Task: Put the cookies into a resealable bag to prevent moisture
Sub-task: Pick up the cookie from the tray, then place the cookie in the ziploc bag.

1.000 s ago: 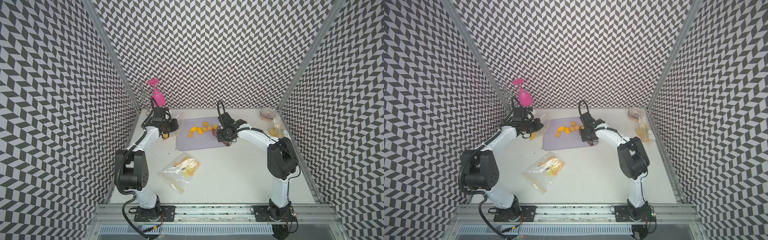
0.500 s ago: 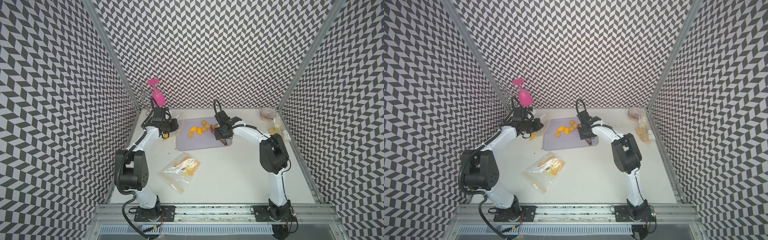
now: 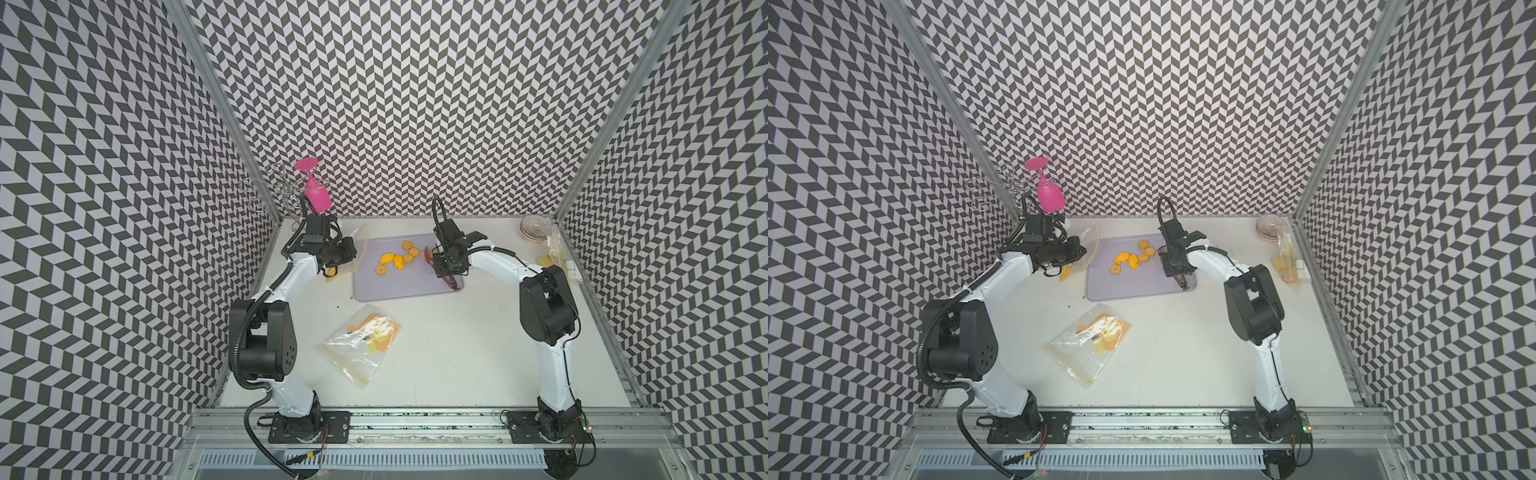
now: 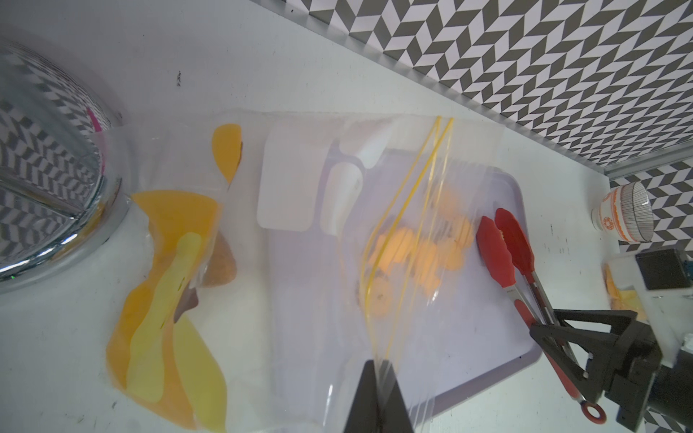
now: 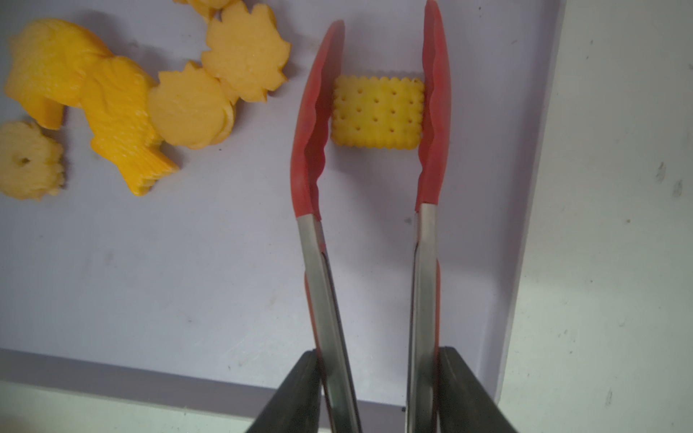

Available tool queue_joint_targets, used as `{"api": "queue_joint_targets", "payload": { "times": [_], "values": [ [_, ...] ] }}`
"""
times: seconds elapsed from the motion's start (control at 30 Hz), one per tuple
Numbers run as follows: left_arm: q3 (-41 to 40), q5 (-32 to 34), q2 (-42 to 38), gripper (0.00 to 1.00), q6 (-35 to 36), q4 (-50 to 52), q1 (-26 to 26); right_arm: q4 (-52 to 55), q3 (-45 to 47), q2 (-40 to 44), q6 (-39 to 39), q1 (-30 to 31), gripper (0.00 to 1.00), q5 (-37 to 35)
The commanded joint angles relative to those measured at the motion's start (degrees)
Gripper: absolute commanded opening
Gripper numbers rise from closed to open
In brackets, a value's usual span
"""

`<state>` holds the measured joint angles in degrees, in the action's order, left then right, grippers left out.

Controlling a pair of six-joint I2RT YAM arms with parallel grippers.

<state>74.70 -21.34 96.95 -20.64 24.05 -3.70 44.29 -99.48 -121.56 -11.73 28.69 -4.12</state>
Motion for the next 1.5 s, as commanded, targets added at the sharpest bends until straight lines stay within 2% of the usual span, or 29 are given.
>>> {"api": "queue_joint_targets", "payload": {
  "times": [0.0,0.17,0.37,0.47,0.57,0.63,0.77,0.97,1.27,1.47],
  "values": [
    [-0.3,-1.5,0.3,0.00,0.0,-1.0,0.4,-3.4,1.7,5.3,0.2,0.0,0.47,-0.5],
    [-0.3,-3.0,0.5,0.00,0.2,-1.4,0.2,-6.5,4.8,12.4,-0.1,-0.1,0.45,-2.1],
    [-0.1,-3.4,1.0,0.00,0.8,-1.2,-1.0,-11.7,9.5,20.0,1.4,0.0,0.42,1.4],
    [0.1,-3.7,1.4,0.00,1.0,-1.0,-1.4,-12.3,10.2,20.9,1.6,0.0,0.41,2.1],
    [0.3,-4.3,1.9,0.00,1.2,-0.9,-1.7,-12.1,9.6,20.9,3.4,0.3,0.39,6.4],
    [0.5,-4.6,2.3,0.00,1.3,-0.6,-2.0,-13.2,9.6,21.5,5.2,1.5,0.39,9.3],
    [0.8,-4.8,2.6,0.00,1.6,-0.4,-2.2,-16.0,8.9,22.6,9.7,6.2,0.38,10.5],
    [0.9,-5.2,2.9,0.00,1.8,-0.2,-2.4,-18.0,6.4,21.0,14.7,12.3,0.38,4.5],
    [1.0,-5.8,2.9,0.00,1.9,-0.2,-2.7,-14.2,0.4,15.1,19.9,16.2,0.37,-4.4],
    [1.1,-5.9,3.0,0.00,1.9,-0.2,-2.6,-13.1,-0.3,13.1,20.8,17.9,0.36,-9.4]
  ]
}}
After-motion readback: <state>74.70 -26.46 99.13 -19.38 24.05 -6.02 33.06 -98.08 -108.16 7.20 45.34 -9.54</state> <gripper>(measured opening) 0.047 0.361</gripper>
